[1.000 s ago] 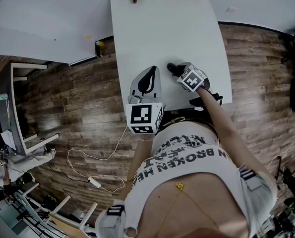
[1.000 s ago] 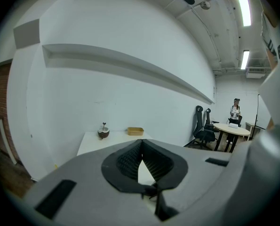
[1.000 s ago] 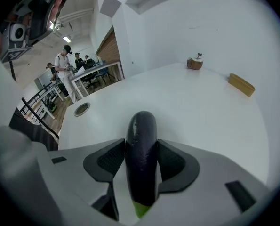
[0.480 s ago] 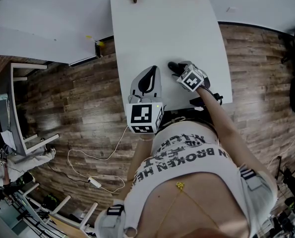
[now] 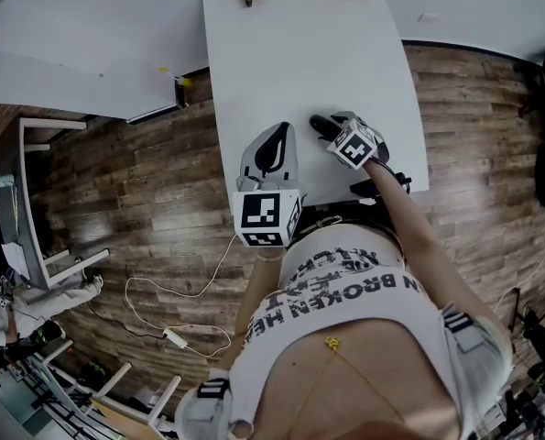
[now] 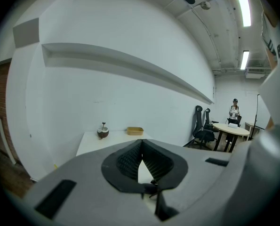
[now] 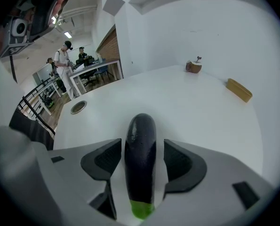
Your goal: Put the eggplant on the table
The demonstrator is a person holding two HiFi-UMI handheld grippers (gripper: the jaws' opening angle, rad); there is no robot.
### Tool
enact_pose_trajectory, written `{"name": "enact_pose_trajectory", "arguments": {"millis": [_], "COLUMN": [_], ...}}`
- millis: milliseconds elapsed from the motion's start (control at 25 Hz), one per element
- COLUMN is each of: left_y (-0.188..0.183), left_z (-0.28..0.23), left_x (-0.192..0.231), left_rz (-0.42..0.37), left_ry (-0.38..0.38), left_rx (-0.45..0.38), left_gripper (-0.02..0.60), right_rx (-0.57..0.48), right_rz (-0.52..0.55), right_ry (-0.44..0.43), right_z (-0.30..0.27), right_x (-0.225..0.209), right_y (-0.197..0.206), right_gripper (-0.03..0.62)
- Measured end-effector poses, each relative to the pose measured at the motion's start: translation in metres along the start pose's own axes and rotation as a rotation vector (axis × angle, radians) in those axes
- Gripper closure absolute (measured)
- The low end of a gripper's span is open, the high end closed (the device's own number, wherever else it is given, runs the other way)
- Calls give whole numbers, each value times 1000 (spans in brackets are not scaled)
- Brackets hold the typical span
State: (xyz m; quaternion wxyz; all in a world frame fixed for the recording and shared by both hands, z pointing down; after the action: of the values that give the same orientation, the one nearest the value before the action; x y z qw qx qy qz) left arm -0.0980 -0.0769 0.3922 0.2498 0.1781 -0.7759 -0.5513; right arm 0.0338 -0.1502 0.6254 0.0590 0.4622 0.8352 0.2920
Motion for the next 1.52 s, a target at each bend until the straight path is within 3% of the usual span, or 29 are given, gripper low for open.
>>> {"name": "enact_pose_trajectory", "arguments": {"millis": [1400,1440,1520], "left_y": [-1,-1,-1], "left_z": [-3,-3,-3], "left_x": [-3,-3,-3], "left_rz": [-6,-6,-5], "left_ry": [1,0,1], "left_rx": [4,5,8], "left_gripper": [575,575,575], "right_rx": [-160,-178,-219], "right_rz": [101,106,104], "right_ry": [6,14,43], "right_z": [63,69,81], "right_x": [-15,-15,-17], "right_y": [-39,-43,-49], "right_gripper": [333,346,451]}}
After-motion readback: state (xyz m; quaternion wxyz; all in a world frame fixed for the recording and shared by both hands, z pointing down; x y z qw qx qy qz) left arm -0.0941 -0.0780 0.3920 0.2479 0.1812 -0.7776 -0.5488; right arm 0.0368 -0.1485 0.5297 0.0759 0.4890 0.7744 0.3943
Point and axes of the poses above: the fingertips, and each gripper's own axes: z backward along the fingers, x to its left, y out of its underside, the point moved 7 cm from there along z, backward along the fingers, and after that the axes turned 15 degrees about y, right-handed, at the moved point
